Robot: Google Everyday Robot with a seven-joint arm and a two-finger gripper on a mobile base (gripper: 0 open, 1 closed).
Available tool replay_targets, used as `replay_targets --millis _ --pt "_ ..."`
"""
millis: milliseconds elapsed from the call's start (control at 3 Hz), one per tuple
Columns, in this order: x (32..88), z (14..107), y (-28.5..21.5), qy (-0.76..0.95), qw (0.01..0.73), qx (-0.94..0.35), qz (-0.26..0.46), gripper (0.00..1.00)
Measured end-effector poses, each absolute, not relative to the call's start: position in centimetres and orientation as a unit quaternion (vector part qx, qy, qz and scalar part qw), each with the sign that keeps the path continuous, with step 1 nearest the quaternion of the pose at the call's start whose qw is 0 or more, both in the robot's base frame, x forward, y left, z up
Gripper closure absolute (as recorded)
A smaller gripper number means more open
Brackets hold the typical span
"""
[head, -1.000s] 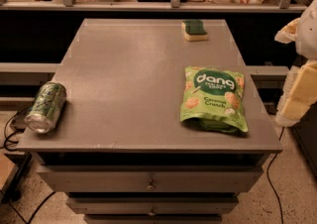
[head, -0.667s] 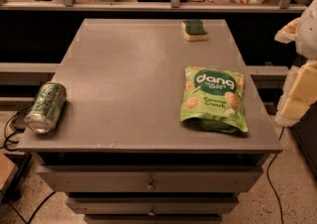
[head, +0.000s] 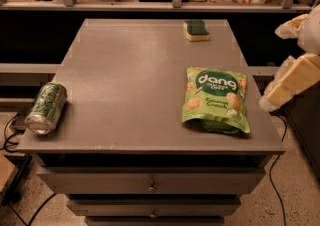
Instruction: Pick sponge
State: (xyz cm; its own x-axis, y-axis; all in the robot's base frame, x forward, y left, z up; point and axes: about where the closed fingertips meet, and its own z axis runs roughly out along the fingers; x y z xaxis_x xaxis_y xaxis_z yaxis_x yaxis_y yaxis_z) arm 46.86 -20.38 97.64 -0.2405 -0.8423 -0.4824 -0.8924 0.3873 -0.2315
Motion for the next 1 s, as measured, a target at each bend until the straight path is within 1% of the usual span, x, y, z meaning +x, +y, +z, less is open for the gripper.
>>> replay_targets --millis 333,667,1000 --pt "48.9 97.6 -18.5 0.779 0.339 -0.522 0.083 0.0" --pt "51.7 96.5 -17.2 0.789 0.366 -0.484 0.101 0.0" --pt "54.9 95.2 -16.5 0.807 0.376 -0.442 0.106 0.0"
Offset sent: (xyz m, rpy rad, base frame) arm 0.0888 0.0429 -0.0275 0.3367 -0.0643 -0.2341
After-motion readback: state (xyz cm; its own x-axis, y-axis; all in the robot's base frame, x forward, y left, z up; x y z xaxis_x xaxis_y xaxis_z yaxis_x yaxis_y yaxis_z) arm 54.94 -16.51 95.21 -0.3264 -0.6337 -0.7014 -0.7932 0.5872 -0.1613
